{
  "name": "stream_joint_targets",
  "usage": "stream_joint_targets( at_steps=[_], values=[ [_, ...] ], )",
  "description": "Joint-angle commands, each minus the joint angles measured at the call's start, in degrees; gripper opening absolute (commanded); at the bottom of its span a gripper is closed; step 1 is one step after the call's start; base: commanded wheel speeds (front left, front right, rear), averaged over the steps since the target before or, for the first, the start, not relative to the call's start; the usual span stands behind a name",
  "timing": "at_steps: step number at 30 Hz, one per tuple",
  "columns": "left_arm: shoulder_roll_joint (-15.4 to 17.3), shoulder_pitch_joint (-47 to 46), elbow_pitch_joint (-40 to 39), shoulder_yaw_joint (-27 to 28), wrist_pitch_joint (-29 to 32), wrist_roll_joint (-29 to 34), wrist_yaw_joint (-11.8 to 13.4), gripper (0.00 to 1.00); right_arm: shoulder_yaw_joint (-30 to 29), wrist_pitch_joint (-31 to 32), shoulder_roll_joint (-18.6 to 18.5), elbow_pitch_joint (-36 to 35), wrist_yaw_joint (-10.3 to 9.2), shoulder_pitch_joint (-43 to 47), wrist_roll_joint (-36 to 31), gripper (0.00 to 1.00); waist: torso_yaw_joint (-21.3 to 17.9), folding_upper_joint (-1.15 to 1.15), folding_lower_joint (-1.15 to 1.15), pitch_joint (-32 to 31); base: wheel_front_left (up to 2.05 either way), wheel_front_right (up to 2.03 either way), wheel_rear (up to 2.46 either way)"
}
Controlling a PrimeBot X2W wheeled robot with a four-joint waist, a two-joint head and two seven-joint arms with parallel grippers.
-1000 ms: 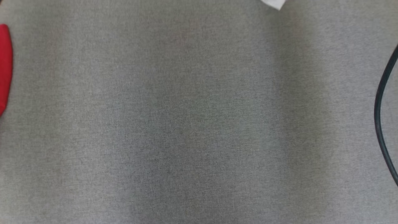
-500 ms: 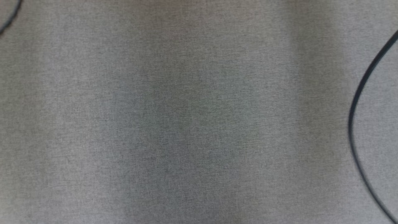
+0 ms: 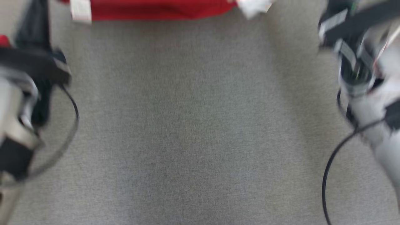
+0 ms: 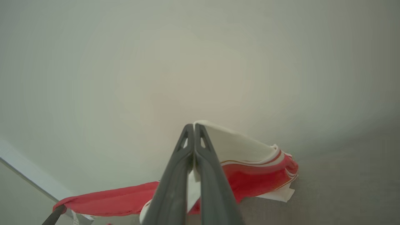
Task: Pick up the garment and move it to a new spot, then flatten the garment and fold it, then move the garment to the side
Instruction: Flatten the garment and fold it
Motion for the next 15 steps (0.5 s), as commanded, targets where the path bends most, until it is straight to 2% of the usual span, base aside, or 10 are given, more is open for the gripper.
stream_joint_targets(
  at_steps=[1,8,15],
  values=[
    [0.75,3.46,-2.34,0.38,-0.40,-0.75,1.22,0.00,0.66,-0.29,-0.72,-1.43,0.02,2.95,0.38,0.00,-0.38,0.01,0.02,-4.40,0.00,0.00,0.00],
    [2.17,23.11,-17.48,4.04,-0.39,-2.03,8.74,0.00,-0.14,-2.40,-4.01,-7.96,0.02,19.18,2.30,0.00,-0.93,0.01,0.02,-8.20,0.00,0.00,0.00],
    [-1.42,40.02,-25.43,9.37,-0.41,-0.60,12.05,0.00,-1.73,-1.86,-5.61,-12.51,0.02,33.29,3.41,0.00,-1.06,0.01,0.02,-11.53,0.00,0.00,0.00]
  ],
)
